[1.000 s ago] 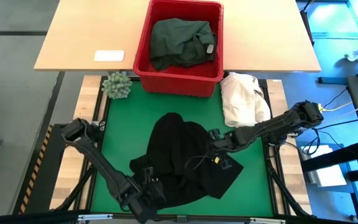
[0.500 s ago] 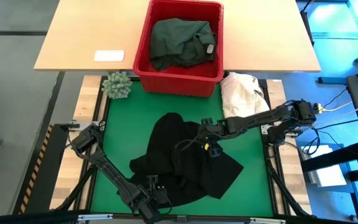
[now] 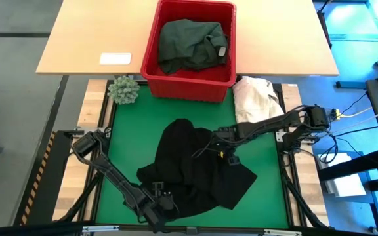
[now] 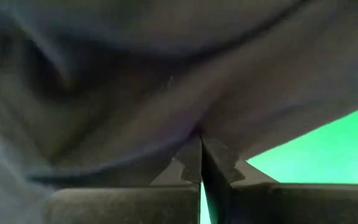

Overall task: Fold laundry
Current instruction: Fold the black shirt

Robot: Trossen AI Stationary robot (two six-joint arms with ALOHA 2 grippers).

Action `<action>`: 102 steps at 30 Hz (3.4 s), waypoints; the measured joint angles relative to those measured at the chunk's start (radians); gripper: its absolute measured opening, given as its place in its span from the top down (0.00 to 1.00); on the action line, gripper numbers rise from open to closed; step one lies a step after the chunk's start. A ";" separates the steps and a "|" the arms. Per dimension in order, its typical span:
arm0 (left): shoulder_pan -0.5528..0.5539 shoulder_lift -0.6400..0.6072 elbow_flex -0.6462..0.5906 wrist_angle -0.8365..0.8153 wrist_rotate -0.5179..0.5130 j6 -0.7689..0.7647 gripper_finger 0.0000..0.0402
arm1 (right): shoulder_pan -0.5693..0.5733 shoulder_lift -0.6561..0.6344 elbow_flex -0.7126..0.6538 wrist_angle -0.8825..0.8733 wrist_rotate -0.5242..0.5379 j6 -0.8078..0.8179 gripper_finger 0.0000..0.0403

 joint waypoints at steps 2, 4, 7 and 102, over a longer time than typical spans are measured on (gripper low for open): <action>0.000 -0.031 -0.052 0.052 -0.001 -0.002 1.00 | 0.000 0.000 -0.033 0.004 -0.002 0.013 1.00; 0.000 -0.071 -0.116 0.104 -0.001 -0.008 1.00 | 0.000 -0.006 -0.062 0.018 -0.002 0.044 1.00; 0.000 -0.132 -0.212 0.142 0.005 -0.057 1.00 | 0.001 -0.008 -0.101 0.032 -0.006 0.086 1.00; -0.069 -0.141 -0.201 -0.036 0.559 -0.407 1.00 | -0.100 -0.202 -0.255 0.199 0.402 0.115 1.00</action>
